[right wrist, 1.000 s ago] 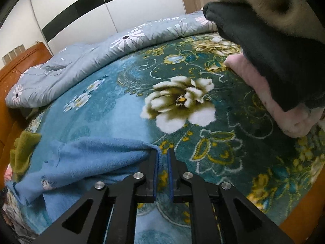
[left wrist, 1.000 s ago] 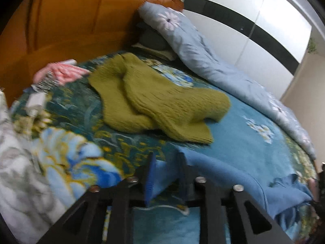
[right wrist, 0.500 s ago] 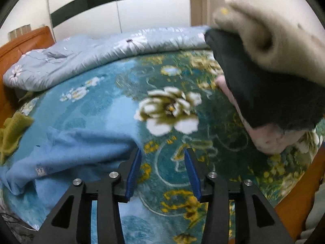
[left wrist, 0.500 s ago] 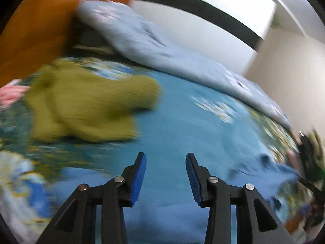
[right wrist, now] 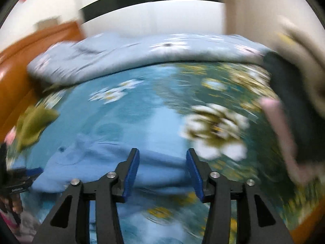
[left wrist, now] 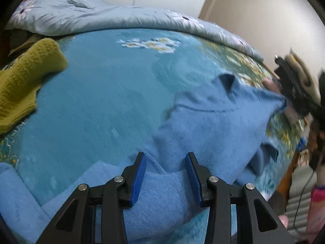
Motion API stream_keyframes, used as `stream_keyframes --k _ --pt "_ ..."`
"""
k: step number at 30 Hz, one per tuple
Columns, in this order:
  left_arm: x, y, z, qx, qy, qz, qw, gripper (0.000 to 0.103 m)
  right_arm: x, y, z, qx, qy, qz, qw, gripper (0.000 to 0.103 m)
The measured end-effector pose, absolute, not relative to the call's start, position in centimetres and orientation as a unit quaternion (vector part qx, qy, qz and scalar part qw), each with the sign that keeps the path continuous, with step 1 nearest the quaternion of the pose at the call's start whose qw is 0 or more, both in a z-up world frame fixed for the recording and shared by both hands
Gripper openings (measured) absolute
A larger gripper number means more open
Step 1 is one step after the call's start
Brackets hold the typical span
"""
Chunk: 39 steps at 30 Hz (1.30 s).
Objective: Fold clothes
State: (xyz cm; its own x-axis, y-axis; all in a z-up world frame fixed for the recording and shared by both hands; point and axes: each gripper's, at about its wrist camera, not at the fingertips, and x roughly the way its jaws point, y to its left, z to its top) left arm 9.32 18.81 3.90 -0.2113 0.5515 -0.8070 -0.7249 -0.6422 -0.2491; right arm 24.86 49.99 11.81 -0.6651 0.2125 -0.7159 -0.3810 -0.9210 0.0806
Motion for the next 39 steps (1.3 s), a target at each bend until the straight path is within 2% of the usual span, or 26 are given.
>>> stream_keyframes --k 3,7,12,20,27,30,33,36,37,38,39 --pt "9.3 18.4 4.4 -0.467 0.09 0.774 0.418 0.046 21.9 48.5 10.7 -0.4 0.076 0.907 0.109 0.056" --pt "8.1 17.7 4.5 -0.467 0.079 0.777 0.415 0.052 19.6 49.0 8.6 -0.442 0.057 0.891 0.084 0.057" --pt "7.2 17.6 3.9 -0.471 0.074 0.775 0.415 0.057 20.3 50.5 6.2 -0.481 0.087 0.869 0.075 0.057" --pt "7.6 18.6 3.2 -0.475 0.096 0.767 0.419 0.058 24.4 48.2 5.6 -0.475 0.085 0.876 0.029 0.057" --pt "6.5 19.6 2.6 -0.486 0.102 0.747 0.442 0.06 24.6 49.6 5.7 -0.447 0.137 0.882 0.055 0.056" --pt "5.9 19.8 2.6 -0.484 0.112 0.748 0.441 0.067 24.0 50.5 5.6 -0.44 0.164 0.88 0.07 0.056" --pt "6.0 20.1 2.9 -0.475 0.127 0.747 0.448 0.067 24.0 49.9 5.6 -0.444 0.16 0.879 0.067 0.056" --pt "5.8 20.2 2.3 -0.489 0.119 0.731 0.46 0.065 24.4 48.9 5.9 -0.445 0.15 0.881 0.062 0.036" --pt "5.7 20.1 2.2 -0.494 0.111 0.727 0.463 0.064 24.7 48.8 5.9 -0.444 0.15 0.881 0.065 0.023" --pt "5.7 19.9 2.3 -0.498 0.101 0.725 0.465 0.062 25.0 48.7 6.0 -0.442 0.154 0.881 0.066 0.013" --pt "5.7 19.6 2.3 -0.501 0.091 0.723 0.468 0.052 25.4 48.7 6.1 -0.438 0.162 0.882 0.065 0.01"
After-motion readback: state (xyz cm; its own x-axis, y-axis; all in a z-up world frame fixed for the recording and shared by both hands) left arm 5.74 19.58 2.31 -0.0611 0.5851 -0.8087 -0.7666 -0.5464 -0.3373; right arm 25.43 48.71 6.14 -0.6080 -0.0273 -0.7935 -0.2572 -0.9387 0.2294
